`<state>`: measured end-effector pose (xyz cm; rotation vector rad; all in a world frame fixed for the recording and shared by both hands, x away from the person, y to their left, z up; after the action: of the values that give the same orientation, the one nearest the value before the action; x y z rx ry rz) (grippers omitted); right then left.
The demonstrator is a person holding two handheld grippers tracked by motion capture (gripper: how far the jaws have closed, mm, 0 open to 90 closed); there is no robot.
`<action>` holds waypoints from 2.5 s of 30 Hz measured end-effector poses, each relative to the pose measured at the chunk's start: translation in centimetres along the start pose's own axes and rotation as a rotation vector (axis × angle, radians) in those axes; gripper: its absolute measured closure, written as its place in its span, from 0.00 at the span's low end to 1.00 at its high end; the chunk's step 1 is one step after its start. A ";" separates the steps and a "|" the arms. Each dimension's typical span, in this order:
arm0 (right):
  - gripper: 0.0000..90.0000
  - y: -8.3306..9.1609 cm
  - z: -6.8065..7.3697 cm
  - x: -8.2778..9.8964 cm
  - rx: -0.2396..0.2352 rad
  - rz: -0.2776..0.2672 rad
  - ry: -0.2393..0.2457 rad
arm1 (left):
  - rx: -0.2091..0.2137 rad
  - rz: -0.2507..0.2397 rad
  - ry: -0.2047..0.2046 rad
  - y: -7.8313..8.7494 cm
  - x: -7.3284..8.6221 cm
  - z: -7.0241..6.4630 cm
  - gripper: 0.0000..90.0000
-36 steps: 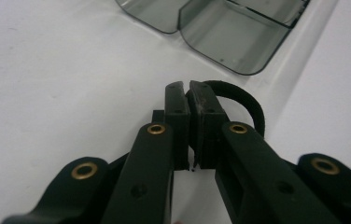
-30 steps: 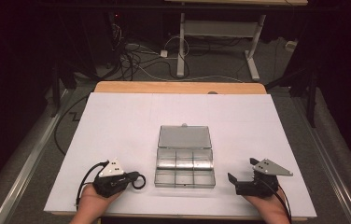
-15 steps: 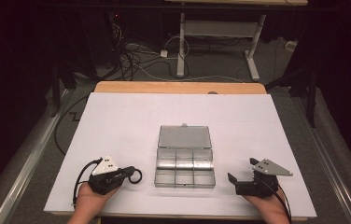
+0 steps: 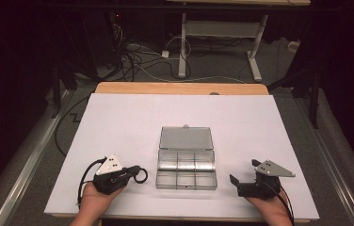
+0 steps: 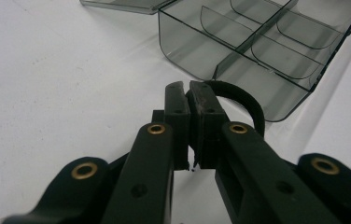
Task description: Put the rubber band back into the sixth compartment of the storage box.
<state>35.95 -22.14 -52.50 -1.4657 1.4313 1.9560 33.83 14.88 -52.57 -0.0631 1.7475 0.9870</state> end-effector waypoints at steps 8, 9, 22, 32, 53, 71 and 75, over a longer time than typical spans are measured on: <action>0.00 0.0 0.0 0.0 0.001 -0.005 0.002 | 0.013 -0.024 -0.003 0.1 -0.9 -0.6 0.94; 0.00 0.0 0.0 0.0 0.001 -0.004 -0.001 | 0.017 -0.028 -0.002 0.0 -1.1 -0.7 0.94; 0.00 0.1 0.0 0.0 0.003 -0.005 -0.006 | 0.031 -0.037 -0.026 -0.7 -2.7 -1.2 0.94; 0.00 0.1 0.0 0.0 0.000 -0.004 -0.004 | 0.052 -0.038 -0.042 -1.7 -3.8 -1.9 0.94; 0.00 0.1 0.0 0.0 0.000 -0.009 -0.010 | 0.098 -0.021 -0.074 -4.0 -5.3 -3.6 0.94; 0.00 0.1 -0.1 -0.1 -0.001 -0.013 -0.006 | 0.139 -0.014 -0.106 -6.1 -6.8 -5.5 0.94; 0.00 0.1 -0.1 0.0 -0.001 -0.012 -0.007 | 0.148 -0.010 -0.109 -6.5 -7.0 -5.8 0.94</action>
<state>35.97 -22.25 -52.42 -1.4634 1.4151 1.9534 35.46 4.10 -50.23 0.0750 1.7133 0.8355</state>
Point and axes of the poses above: each handheld gripper's, and its own axes: y roughly backward along the jaws, x roughly out of its underside, z roughly to its left, the point moved 9 cm from there along -y, roughly forward along the jaws
